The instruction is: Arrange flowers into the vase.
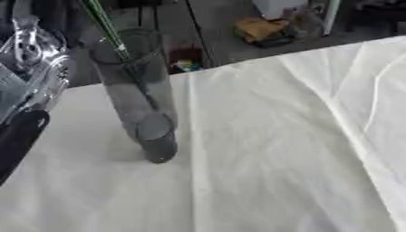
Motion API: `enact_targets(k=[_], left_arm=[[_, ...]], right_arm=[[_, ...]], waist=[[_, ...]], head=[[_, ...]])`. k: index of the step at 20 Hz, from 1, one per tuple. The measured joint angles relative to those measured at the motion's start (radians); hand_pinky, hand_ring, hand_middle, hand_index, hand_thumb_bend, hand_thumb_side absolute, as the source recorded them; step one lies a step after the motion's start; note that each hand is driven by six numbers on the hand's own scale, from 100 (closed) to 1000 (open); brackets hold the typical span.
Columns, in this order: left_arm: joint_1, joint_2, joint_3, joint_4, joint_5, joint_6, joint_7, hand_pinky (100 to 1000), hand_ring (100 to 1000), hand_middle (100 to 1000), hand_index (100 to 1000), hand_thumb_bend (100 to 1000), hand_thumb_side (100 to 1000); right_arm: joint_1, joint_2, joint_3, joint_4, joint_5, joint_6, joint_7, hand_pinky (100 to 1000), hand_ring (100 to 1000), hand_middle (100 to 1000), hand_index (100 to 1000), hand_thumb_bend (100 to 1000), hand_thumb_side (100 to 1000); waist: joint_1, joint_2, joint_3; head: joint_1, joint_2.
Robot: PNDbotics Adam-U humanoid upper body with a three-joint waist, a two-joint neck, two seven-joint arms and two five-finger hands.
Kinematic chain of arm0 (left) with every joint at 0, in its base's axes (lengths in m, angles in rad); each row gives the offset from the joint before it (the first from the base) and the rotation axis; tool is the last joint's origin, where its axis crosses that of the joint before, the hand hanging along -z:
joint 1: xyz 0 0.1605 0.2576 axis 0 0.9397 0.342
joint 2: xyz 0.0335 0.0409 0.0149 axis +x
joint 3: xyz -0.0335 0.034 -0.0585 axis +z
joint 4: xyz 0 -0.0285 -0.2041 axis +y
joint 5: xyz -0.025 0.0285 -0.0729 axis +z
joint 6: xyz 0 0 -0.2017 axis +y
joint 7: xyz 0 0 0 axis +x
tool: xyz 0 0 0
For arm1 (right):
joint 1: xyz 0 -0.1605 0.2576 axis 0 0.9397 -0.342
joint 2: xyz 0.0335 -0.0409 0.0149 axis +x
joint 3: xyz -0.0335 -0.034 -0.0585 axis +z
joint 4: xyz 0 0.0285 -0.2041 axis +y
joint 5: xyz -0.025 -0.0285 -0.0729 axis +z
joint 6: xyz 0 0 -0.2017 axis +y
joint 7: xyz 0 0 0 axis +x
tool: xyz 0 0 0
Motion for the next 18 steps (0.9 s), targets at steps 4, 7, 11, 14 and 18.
enact_targets(k=[4, 7, 11, 14, 18], left_arm=[[0.007, 0.012, -0.001, -0.002, -0.029, -0.002, -0.003, 445, 492, 371, 499, 191, 757], [0.009, 0.013, -0.002, -0.002, -0.044, 0.002, -0.007, 456, 500, 386, 508, 169, 770], [0.017, 0.018, -0.006, -0.002, -0.061, 0.011, -0.016, 469, 507, 393, 514, 100, 792], [0.017, 0.026, -0.008, -0.002, -0.076, 0.023, -0.028, 475, 508, 392, 510, 100, 813], [0.021, 0.031, -0.012, -0.001, -0.094, 0.043, -0.049, 480, 504, 380, 500, 100, 808]], right_arm=[[0.004, 0.0, 0.0, 0.0, 0.0, 0.0, 0.0, 758, 833, 567, 883, 100, 1000], [0.004, 0.0, 0.0, 0.0, 0.0, 0.001, 0.001, 759, 834, 567, 883, 100, 1000], [0.004, 0.0, 0.0, 0.0, 0.0, 0.001, 0.001, 759, 835, 566, 883, 100, 1000], [0.007, 0.0, 0.0, 0.0, -0.001, 0.002, 0.002, 760, 835, 564, 884, 100, 1000], [0.007, 0.0, 0.0, 0.0, -0.001, 0.003, 0.002, 760, 835, 565, 883, 100, 1000]], waist=[[0.0, 0.0, 0.002], [-0.001, 0.0, 0.004], [-0.001, 0.0, 0.004], [-0.001, 0.0, 0.005], [0.0, 0.0, 0.006]], head=[[-0.001, 0.0], [-0.001, 0.0], [-0.003, 0.0], [-0.005, 0.0], [-0.007, 0.0]])
